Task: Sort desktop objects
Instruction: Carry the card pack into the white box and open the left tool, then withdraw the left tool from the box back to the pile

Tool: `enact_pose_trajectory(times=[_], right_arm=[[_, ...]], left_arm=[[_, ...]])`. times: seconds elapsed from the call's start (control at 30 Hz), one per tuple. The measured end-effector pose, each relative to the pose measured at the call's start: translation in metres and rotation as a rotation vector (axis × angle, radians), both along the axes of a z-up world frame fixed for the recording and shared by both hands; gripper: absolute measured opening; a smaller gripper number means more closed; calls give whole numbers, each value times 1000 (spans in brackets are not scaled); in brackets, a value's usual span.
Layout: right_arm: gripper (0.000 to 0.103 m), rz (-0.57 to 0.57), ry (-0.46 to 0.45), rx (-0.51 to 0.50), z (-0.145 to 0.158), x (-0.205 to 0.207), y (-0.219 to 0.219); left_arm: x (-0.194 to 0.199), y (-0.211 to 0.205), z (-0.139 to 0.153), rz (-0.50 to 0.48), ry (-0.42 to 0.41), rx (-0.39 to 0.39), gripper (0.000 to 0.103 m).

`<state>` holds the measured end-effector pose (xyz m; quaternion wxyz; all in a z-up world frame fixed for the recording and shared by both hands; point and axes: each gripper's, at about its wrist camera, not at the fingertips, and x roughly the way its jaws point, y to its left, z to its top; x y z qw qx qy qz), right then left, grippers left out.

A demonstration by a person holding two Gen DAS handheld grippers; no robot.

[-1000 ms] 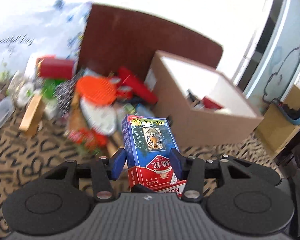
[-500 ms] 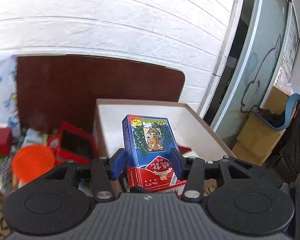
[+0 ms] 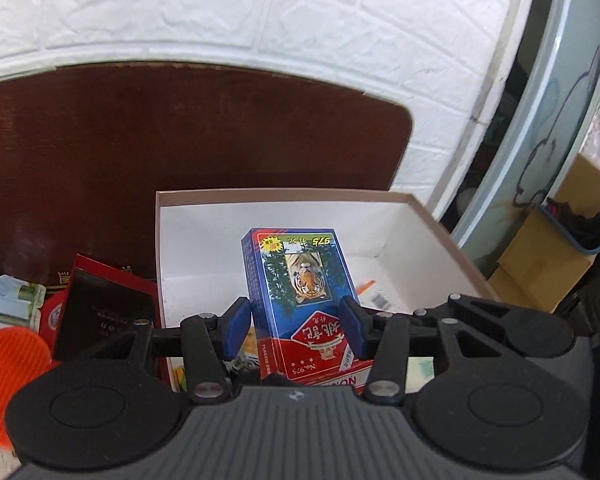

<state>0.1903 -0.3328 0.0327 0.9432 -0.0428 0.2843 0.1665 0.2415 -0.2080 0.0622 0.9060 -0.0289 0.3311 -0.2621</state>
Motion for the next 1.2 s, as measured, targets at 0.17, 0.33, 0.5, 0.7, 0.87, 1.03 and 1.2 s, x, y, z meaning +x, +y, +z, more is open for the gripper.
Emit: enact_pose_trajectory(times=[0.17, 0.33, 0.5, 0.7, 0.87, 1.03, 1.2], right_arm=[[64, 11, 98, -5, -8, 31, 5], [64, 10, 161, -14, -16, 59, 11], [71, -25, 253, 0, -22, 74, 10], [86, -55, 261, 4, -24, 64, 5], [86, -66, 250, -32, -25, 49, 7], [86, -77, 194, -93, -16, 28, 10], [86, -74, 159, -73, -3, 6, 11]], left_arm=[[26, -4, -12, 14, 31, 38, 51], [41, -5, -20, 35, 25, 70, 49], [42, 5, -18, 11, -12, 13, 74], [35, 8, -16, -19, -21, 3, 85], [21, 11, -16, -17, -10, 1, 86], [5, 15, -11, -3, -12, -14, 87], [-18, 13, -3, 8, -51, -3, 89]])
